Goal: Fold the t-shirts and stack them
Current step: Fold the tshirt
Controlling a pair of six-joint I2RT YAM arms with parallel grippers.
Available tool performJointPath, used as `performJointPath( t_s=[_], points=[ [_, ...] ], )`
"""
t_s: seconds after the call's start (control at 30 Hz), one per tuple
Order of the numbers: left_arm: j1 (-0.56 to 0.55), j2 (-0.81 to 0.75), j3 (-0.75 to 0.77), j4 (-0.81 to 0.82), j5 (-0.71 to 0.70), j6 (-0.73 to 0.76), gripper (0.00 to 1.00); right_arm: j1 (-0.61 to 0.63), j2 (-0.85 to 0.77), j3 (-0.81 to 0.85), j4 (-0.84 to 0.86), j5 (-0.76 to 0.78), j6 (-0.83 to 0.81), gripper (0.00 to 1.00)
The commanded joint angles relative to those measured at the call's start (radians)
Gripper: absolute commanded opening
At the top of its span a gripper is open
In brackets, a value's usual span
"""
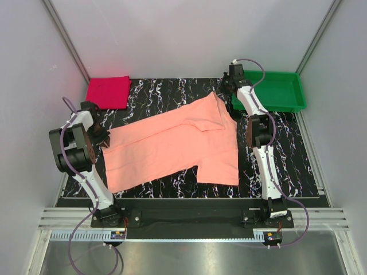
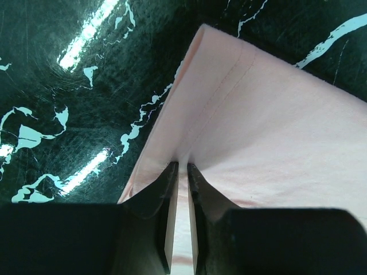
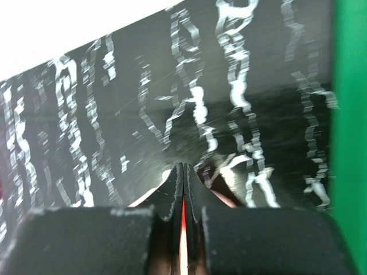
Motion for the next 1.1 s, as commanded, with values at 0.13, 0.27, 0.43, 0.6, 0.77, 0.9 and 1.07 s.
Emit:
performJointPath(
  t_s=[0.13,0.27,0.43,0.6,0.77,0.9,1.07],
  points=[
    [0.027,0.034,-0.027,0.018,-0.022,0.003,0.16,-0.014,-0.018,0.038,0.007,0.149,-0.033,0.0],
    [0.031,0.031,-0.022,0.02,-0.016,0.009,0.15,-0.013,-0.021,0.028,-0.001,0.109,-0.042,0.0],
    [0.031,0.006,-0.016,0.026,0.008,0.007,0.15,-0.011,-0.059,0.017,0.027,0.029,-0.042,0.34],
    [0.031,0.009,-0.01,0.027,0.024,0.0,0.15,-0.005,-0.068,0.006,0.036,-0.029,-0.011,0.44],
    [0.031,0.009,-0.01,0.032,0.027,0.003,0.15,0.013,-0.093,-0.011,0.056,-0.063,-0.017,0.47],
    [0.031,0.012,-0.016,0.035,0.031,0.001,0.15,0.036,-0.102,-0.026,0.039,-0.066,-0.033,0.47],
    [0.031,0.009,-0.016,0.036,0.037,0.0,0.15,0.046,-0.092,-0.047,0.036,-0.074,-0.027,0.45]
  ],
)
